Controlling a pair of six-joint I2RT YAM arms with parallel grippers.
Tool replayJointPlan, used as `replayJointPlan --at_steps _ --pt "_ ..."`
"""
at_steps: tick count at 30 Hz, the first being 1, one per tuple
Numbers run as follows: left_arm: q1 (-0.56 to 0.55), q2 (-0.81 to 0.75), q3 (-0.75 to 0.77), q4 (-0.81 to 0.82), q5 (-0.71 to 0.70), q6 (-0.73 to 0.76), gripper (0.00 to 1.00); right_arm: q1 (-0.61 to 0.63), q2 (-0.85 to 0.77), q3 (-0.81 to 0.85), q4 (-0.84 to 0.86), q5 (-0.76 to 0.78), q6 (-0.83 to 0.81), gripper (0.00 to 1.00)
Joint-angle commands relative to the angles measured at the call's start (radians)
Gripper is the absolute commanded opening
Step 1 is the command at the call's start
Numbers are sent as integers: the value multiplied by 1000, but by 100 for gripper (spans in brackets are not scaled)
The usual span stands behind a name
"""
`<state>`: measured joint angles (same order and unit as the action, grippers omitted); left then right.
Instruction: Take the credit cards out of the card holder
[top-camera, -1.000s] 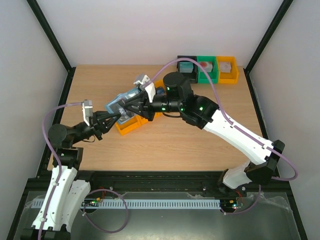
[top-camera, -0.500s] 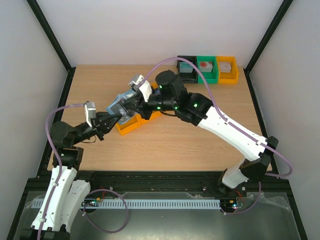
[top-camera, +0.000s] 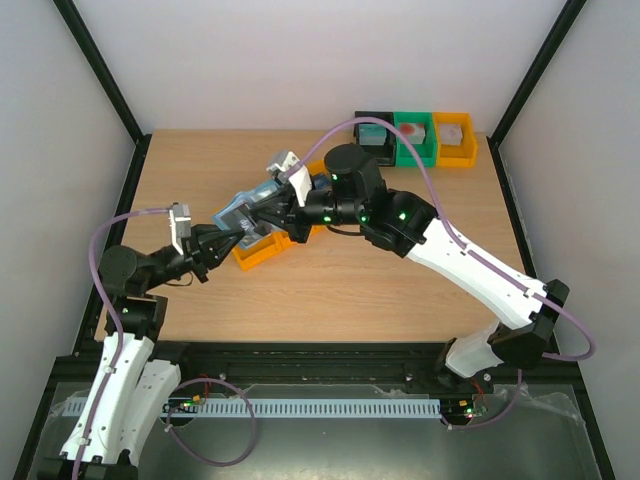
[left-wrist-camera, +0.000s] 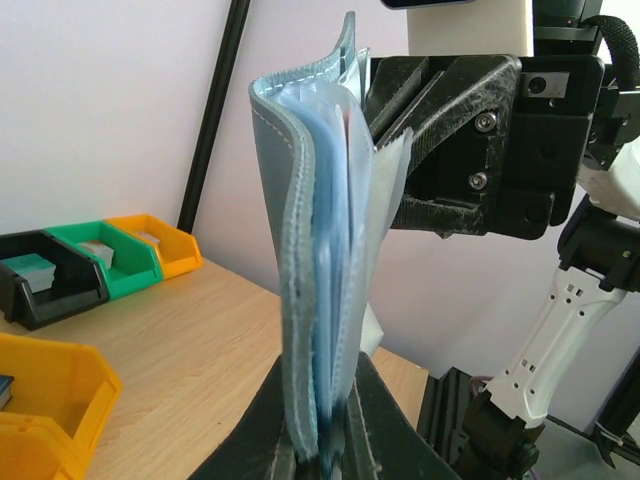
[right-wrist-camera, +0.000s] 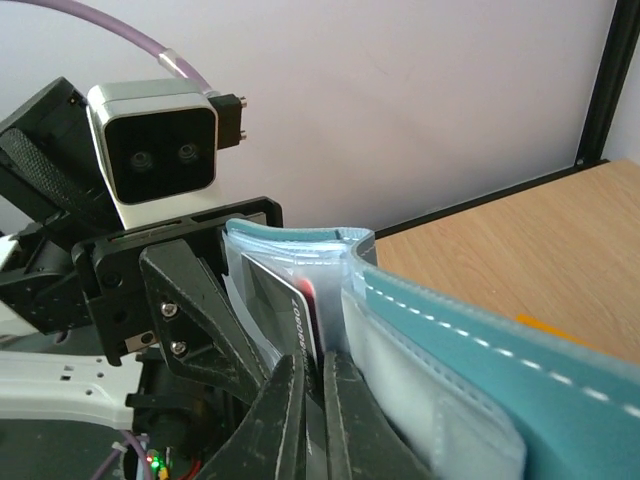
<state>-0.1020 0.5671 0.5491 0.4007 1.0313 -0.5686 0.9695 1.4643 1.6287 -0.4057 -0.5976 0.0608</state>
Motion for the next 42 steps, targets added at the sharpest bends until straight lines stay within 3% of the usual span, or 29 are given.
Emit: replayJointPlan --at_steps 1,4,8,11,15,21,28,35,42 --pt "-18 4 15 95 -45 -11 2 72 57 6 -91 -250 33 9" --pt "-18 5 18 95 -60 6 2 98 47 0 -106 -207 29 15" --pt "-19 3 36 48 -33 116 2 118 -68 -129 -19 25 -2 25" --pt "-31 -11 70 -94 -34 317 2 118 -210 -305 133 105 -84 33" --pt "-68 3 140 -358 -75 560 2 118 -368 -481 321 104 -205 42" --pt "-118 40 199 -537 -296 644 2 118 -392 -512 346 105 -289 44" --pt "-140 103 230 -621 -666 683 2 153 -303 -497 490 24 -212 43" --pt "-140 89 231 -623 -500 663 2 108 -261 -637 1007 -133 35 47" --pt "-141 80 224 -609 -439 632 2 22 -183 -647 1068 -86 159 46"
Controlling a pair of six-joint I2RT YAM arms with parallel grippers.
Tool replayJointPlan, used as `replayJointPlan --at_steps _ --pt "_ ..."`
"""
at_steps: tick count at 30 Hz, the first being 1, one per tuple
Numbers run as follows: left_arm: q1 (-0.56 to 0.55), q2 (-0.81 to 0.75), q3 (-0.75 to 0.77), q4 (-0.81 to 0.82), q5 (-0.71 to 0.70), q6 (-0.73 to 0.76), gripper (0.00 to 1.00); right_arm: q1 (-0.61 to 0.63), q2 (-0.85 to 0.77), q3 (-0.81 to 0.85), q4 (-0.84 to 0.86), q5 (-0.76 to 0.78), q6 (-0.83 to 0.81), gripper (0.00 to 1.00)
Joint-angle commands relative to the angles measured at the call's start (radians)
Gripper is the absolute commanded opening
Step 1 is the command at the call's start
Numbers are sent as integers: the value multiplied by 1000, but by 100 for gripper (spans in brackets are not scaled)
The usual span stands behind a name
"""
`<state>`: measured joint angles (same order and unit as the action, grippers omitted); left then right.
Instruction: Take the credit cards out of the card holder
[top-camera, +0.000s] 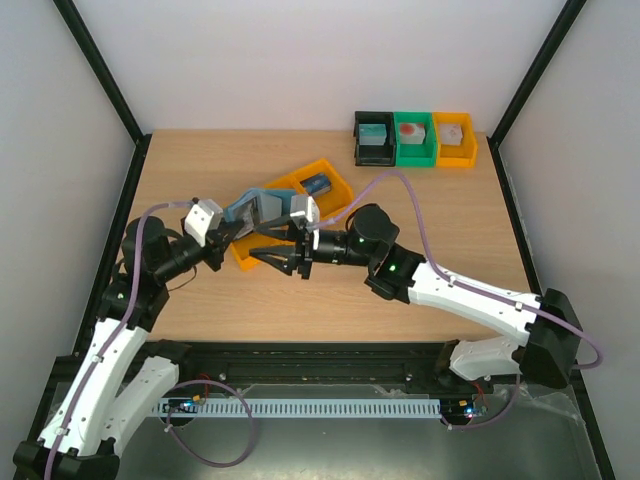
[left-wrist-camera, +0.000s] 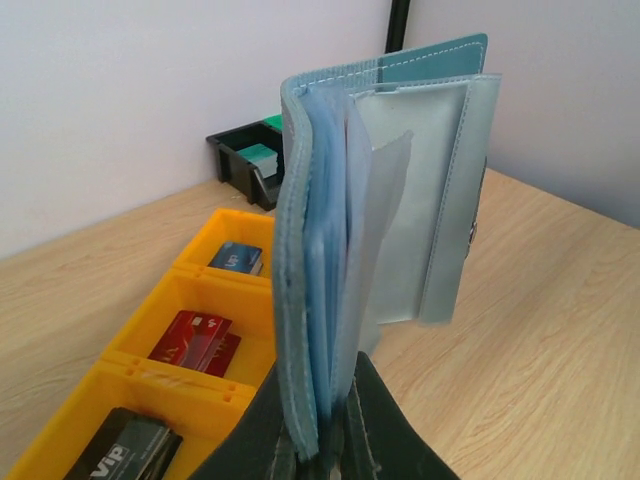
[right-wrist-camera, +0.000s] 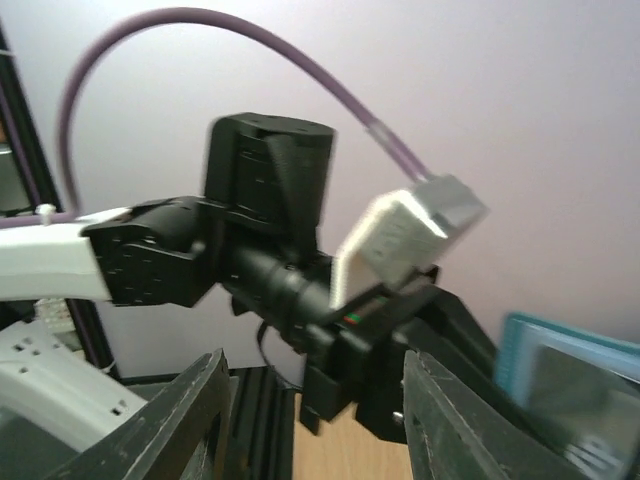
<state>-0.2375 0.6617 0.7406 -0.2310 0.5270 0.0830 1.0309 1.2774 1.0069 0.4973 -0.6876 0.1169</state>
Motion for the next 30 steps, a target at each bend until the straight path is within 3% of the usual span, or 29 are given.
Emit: replayJointPlan --at_steps 1,8,14,30 --pt "-6 -15 31 26 72 -26 2 -51 8 -19 158 19 109 46" --pt "-7 -52 11 84 137 -54 2 -119 17 4 -14 117 83 41" --pt "-7 -98 -32 201 297 -111 2 -134 20 80 -229 123 -33 35" --pt "-8 -107 -34 148 377 36 2 -102 44 222 -445 -40 -274 22"
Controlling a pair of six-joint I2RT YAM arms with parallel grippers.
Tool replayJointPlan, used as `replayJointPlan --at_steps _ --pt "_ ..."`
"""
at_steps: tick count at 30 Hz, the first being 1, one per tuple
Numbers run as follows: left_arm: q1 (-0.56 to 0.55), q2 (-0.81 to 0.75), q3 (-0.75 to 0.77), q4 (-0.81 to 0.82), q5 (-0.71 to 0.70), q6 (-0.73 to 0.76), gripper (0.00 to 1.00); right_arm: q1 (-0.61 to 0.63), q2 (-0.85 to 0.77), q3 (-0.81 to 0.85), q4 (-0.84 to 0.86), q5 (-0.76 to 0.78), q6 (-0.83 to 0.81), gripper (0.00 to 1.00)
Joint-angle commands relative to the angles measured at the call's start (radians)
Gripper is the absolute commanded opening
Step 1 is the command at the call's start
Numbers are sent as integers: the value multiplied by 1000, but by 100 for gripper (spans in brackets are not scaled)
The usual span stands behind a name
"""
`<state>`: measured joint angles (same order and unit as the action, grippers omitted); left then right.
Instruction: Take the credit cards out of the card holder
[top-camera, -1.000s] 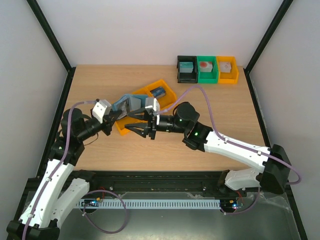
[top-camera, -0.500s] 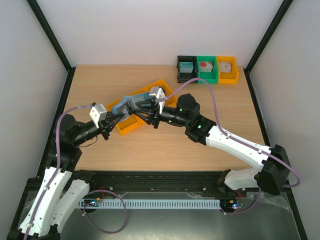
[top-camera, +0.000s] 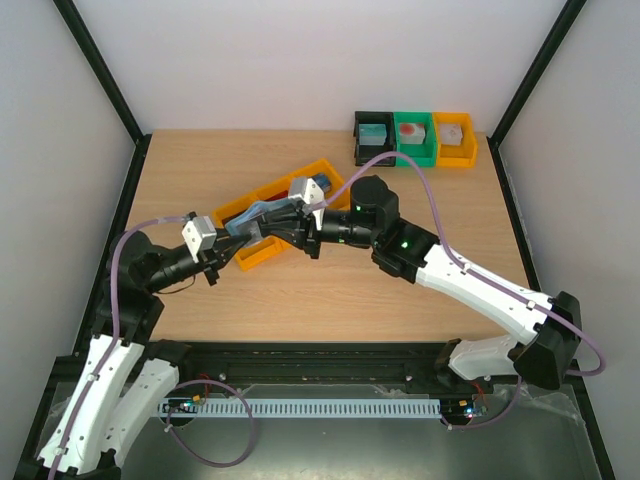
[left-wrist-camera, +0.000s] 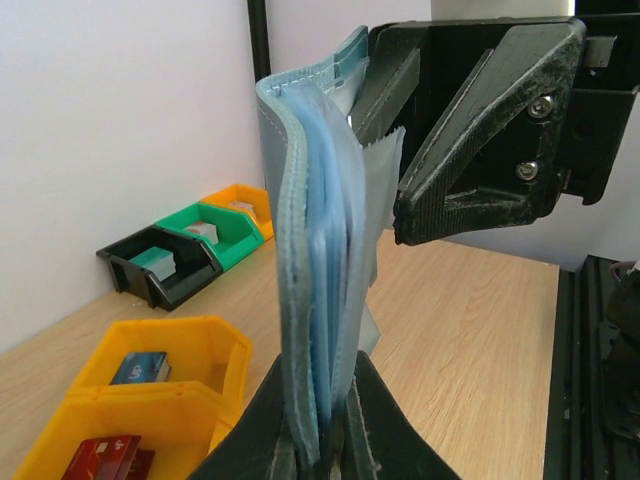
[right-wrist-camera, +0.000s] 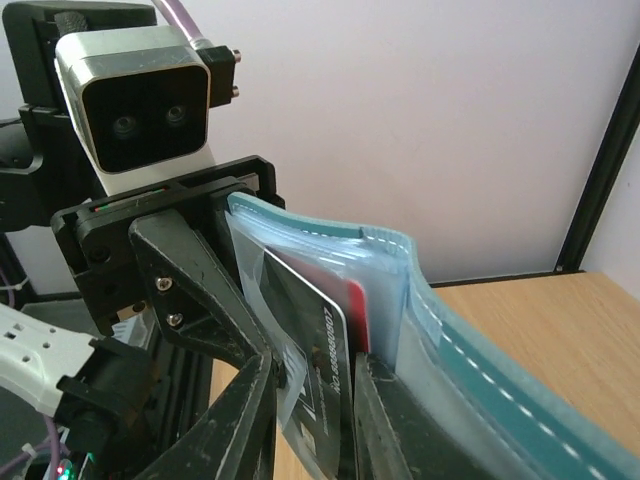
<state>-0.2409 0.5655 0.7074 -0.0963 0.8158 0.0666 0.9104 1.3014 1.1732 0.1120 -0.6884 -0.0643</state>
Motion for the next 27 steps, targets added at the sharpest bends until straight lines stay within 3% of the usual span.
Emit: replayJointPlan --at_steps 1,8,13,27 --pt "-3 -11 0 11 87 52 2 28 26 63 -75 -47 -109 21" --pt "-5 -5 -3 15 86 44 2 75 42 82 -153 -100 -207 17" --pt "-4 -3 -17 39 98 6 2 79 49 84 -155 -98 -203 2" --pt "-3 -20 -66 187 212 -203 19 14 -7 54 -147 -120 -127 2"
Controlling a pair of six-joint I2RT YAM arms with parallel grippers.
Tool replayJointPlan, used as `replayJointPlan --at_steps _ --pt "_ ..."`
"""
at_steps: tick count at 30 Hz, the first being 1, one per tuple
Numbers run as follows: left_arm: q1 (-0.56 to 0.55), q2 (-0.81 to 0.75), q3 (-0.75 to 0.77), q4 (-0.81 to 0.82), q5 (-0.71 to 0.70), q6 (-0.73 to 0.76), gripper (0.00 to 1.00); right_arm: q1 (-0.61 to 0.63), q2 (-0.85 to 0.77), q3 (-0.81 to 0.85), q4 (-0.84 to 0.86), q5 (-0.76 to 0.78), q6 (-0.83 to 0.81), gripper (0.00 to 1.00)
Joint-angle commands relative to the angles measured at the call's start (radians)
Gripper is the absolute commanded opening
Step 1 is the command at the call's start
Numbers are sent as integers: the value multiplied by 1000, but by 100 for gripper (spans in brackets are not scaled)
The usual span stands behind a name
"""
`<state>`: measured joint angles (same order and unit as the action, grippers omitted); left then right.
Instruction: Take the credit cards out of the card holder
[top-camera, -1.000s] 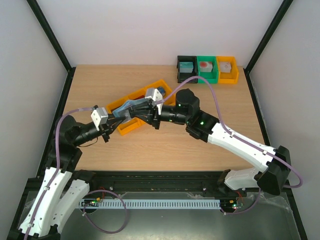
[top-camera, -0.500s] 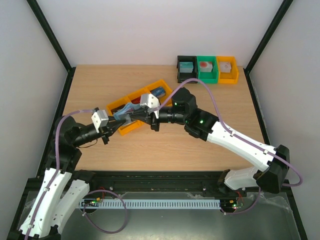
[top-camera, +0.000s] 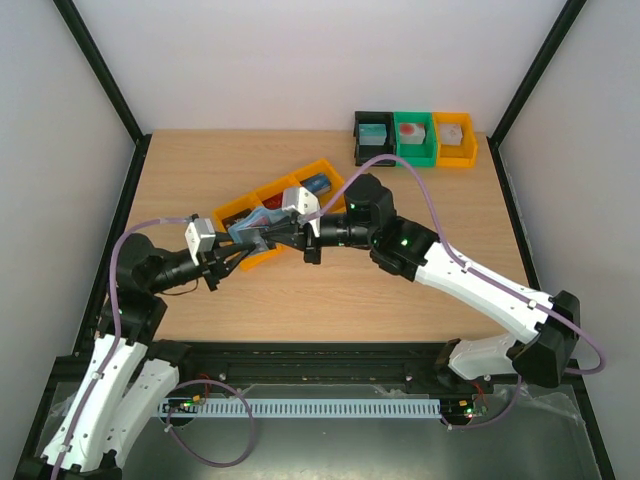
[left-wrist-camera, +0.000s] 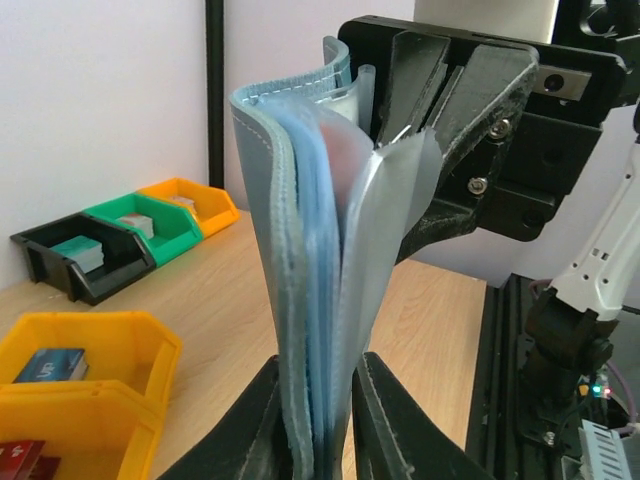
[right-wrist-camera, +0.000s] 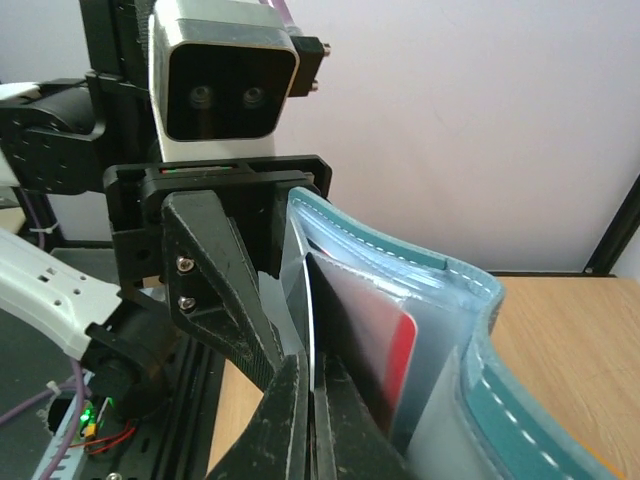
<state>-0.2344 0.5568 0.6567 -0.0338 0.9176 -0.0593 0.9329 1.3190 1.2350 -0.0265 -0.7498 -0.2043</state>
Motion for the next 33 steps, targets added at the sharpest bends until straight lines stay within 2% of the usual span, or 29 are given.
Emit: replayJointPlan --at_steps 1,11,15,22,30,33 --pt "-9 -9 -16 126 115 -79 19 -16 -29 -6 -16 -64 13 2" --pt "-10 -9 -15 127 130 -78 19 -48 -58 8 -92 -62 -26 2" --pt "-10 -8 -15 123 131 -71 15 -52 -65 12 -110 -59 -39 2" --pt "-10 -13 -15 109 129 -58 17 -58 -70 20 -127 -53 -44 2" --pt "-11 -9 -19 108 116 -58 3 -63 -87 29 -155 -20 -64 2" --pt "-9 -8 -22 115 102 -70 2 -71 -101 23 -180 -1 -79 2"
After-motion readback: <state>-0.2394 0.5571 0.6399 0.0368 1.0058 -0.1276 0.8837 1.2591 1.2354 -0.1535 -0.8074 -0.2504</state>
